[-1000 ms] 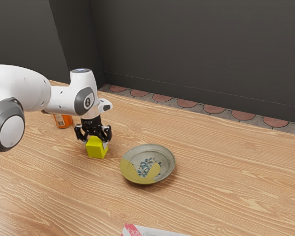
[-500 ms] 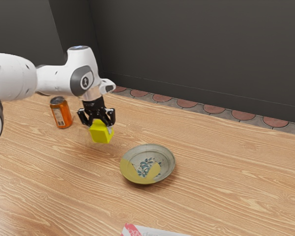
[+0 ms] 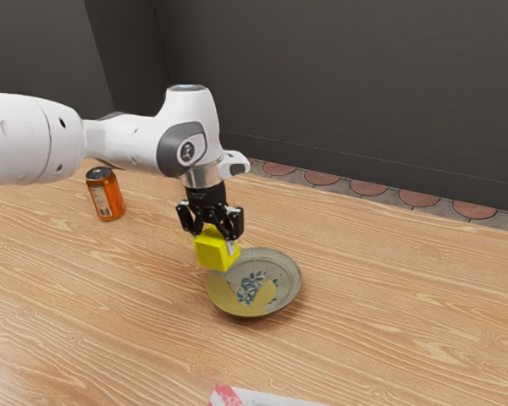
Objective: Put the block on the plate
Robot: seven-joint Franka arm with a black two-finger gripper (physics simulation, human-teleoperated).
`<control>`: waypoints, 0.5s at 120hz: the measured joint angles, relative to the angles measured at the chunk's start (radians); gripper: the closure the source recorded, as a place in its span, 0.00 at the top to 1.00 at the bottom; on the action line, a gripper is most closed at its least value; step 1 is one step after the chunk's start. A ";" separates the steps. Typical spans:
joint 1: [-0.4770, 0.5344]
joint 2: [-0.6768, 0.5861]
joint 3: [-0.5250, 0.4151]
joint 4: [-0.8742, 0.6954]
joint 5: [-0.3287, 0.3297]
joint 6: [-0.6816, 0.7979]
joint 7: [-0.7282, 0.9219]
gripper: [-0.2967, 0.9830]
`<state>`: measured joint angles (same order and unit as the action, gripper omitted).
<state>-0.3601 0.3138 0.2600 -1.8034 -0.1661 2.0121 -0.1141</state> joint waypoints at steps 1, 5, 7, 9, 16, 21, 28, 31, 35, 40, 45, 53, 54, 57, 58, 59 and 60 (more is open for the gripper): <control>-0.001 0.001 -0.002 0.001 0.000 0.000 0.000 0.53; -0.004 0.008 -0.009 0.004 -0.001 0.000 0.000 0.53; -0.007 0.012 -0.011 0.006 -0.001 0.000 0.000 0.53; -0.010 0.018 -0.013 0.010 -0.002 0.000 0.001 0.53; -0.022 0.044 -0.019 0.024 -0.004 0.002 0.001 0.53; -0.026 0.064 -0.027 0.037 -0.006 0.003 0.001 0.53; -0.029 0.092 -0.045 0.057 -0.008 0.006 0.002 0.53; -0.029 0.100 -0.049 0.062 -0.009 0.007 0.002 0.53; -0.029 0.111 -0.051 0.069 -0.009 0.008 0.002 0.53; -0.029 0.128 -0.053 0.083 -0.010 0.010 0.002 0.53; -0.029 0.146 -0.054 0.092 -0.010 0.011 0.002 0.53; -0.029 0.163 -0.055 0.097 -0.011 0.013 0.002 0.54; -0.029 0.164 -0.055 0.098 -0.011 0.013 0.002 0.55; -0.029 0.166 -0.057 0.098 -0.012 0.014 0.002 0.57; -0.029 0.167 -0.057 0.098 -0.012 0.014 0.002 0.58; -0.029 0.167 -0.058 0.098 -0.012 0.014 0.003 0.58; -0.029 0.167 -0.058 0.099 -0.013 0.014 0.003 0.59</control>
<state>-0.3896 0.4807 0.2019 -1.7048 -0.1789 2.0262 -0.1114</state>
